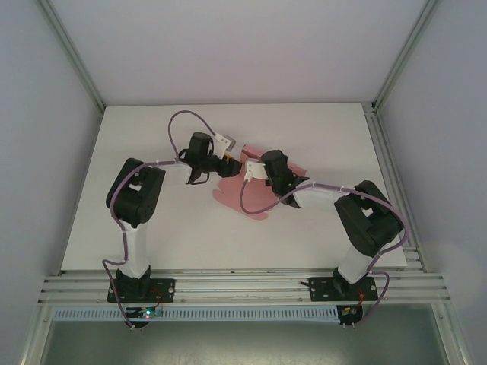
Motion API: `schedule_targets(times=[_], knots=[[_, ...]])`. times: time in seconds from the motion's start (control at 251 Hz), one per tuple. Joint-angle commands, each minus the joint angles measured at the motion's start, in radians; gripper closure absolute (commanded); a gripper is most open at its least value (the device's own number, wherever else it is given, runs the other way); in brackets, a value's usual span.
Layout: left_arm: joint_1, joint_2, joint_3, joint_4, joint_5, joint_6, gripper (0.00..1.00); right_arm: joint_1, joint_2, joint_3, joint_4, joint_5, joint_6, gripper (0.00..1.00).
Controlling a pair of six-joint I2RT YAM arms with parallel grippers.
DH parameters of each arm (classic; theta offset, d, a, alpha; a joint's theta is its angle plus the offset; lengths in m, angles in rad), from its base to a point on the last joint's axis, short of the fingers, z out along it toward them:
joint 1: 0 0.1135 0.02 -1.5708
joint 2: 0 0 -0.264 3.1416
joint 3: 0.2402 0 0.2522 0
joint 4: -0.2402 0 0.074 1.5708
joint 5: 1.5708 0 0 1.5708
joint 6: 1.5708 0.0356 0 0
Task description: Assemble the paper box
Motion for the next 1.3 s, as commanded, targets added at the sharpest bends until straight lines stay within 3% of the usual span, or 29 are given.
schedule_targets(times=[0.0, 0.16, 0.347, 0.483, 0.583, 0.758, 1.034, 1.297], knots=[[-0.008, 0.032, 0.082, 0.089, 0.093, 0.021, 0.43, 0.056, 0.08, -0.021, -0.296, -0.221, -0.033, 1.0], [-0.021, 0.088, 0.209, -0.053, 0.227, 0.058, 0.46, 0.056, 0.101, 0.007, -0.315, -0.239, -0.038, 1.0], [-0.062, 0.103, 0.257, -0.163, 0.072, 0.103, 0.47, 0.056, 0.107, 0.021, -0.327, -0.26, -0.034, 1.0], [-0.062, 0.129, 0.317, -0.268, 0.067, 0.099, 0.46, 0.052, 0.103, 0.026, -0.34, -0.274, -0.032, 1.0], [-0.062, 0.124, 0.328, -0.357, 0.07, 0.117, 0.51, 0.053, 0.094, 0.025, -0.339, -0.241, -0.03, 1.0], [-0.062, -0.013, 0.124, -0.286, 0.04, 0.163, 0.51, 0.094, 0.053, -0.015, -0.344, -0.184, -0.013, 1.0], [-0.059, -0.147, -0.043, -0.266, -0.017, 0.179, 0.51, 0.156, -0.009, -0.048, -0.406, -0.121, 0.023, 1.0], [-0.05, -0.422, -0.395, -0.001, -0.033, 0.05, 0.49, 0.21, -0.154, -0.097, -0.408, -0.038, 0.044, 1.0]])
